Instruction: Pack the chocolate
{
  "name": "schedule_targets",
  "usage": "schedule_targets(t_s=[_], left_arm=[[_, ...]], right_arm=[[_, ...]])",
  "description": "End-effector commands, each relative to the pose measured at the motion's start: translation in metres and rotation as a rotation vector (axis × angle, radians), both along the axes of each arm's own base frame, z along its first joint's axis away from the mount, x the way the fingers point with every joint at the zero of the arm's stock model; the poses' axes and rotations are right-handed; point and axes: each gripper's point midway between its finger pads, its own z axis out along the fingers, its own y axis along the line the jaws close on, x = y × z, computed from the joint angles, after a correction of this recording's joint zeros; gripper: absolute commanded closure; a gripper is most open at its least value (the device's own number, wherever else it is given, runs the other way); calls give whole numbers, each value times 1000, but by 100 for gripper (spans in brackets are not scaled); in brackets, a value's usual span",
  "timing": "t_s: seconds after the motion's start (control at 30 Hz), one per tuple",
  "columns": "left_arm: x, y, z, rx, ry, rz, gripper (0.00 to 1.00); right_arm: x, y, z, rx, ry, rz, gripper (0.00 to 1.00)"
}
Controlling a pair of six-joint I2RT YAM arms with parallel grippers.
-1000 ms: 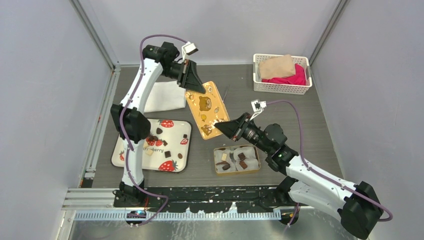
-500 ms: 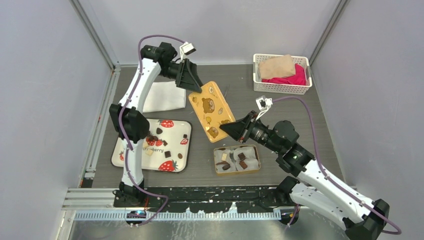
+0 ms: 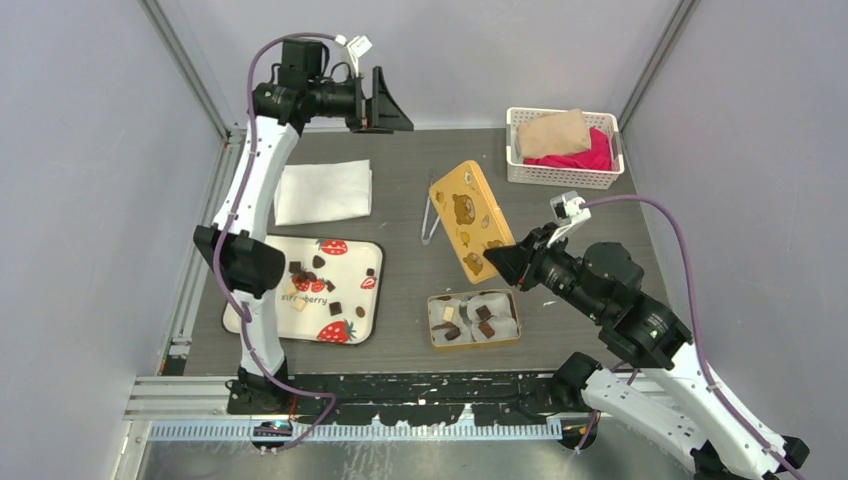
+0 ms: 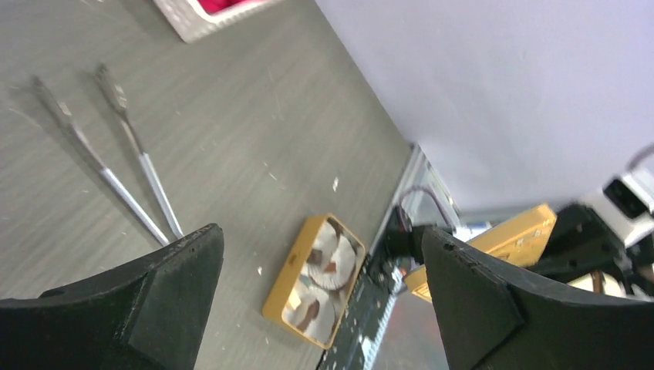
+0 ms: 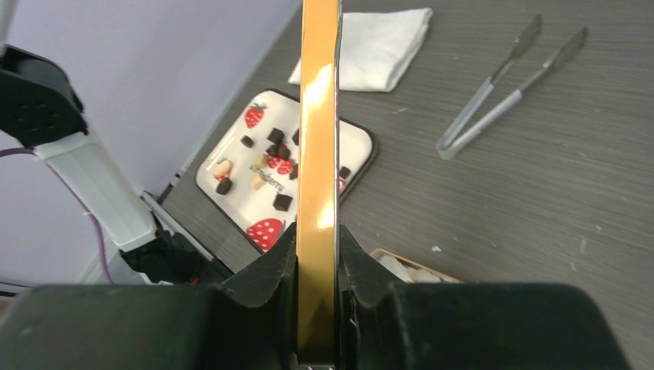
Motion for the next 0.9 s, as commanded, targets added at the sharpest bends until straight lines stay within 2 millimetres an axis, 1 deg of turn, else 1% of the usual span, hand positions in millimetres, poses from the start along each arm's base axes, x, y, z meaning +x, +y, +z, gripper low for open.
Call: schedule_targets(t_s=[0.0,0.07,0.13,0.2,0.3,0.33,0.4,0.47,0.5,0.6,0.67,0.73,0.87], left_arm=[[28,15,25,39,-54,252,0],[37,27,19,89,-51,365,0],[45,44,13,144,-58,491,0],[50,58,9,176,-73,596,0],[46,65,15,152,-135,650,0],[42,65,5,144,-118,653,0],[26,59,6,114,-104,599,0],[5,51,-4,126,-53,498,0],[-6,47,-9,125,-27,444,0],[-42,39,-25,101,25,303,0],[-63,34,-33,59,58,241,0],[-84,28,-45,24,117,173,0],[-123,21,-84,66,206,69,0]], right_arm=[[2,-23,-3,-104,27,-88,99],[1,-24,-7,-102,79,-105,99],[-2,-18,-12,-122,130,-76,99],[-7,-6,-20,-164,202,-4,99],[-17,17,-23,-192,297,145,99],[-20,23,-21,-180,320,196,99],[-22,32,-14,-129,368,282,99],[-23,34,-10,-52,434,358,99],[-21,35,-12,-11,488,398,99],[-21,32,-30,33,672,470,99],[-27,29,-44,-5,784,499,99],[-29,28,-46,-31,815,530,99],[-32,31,-38,-26,814,588,99]])
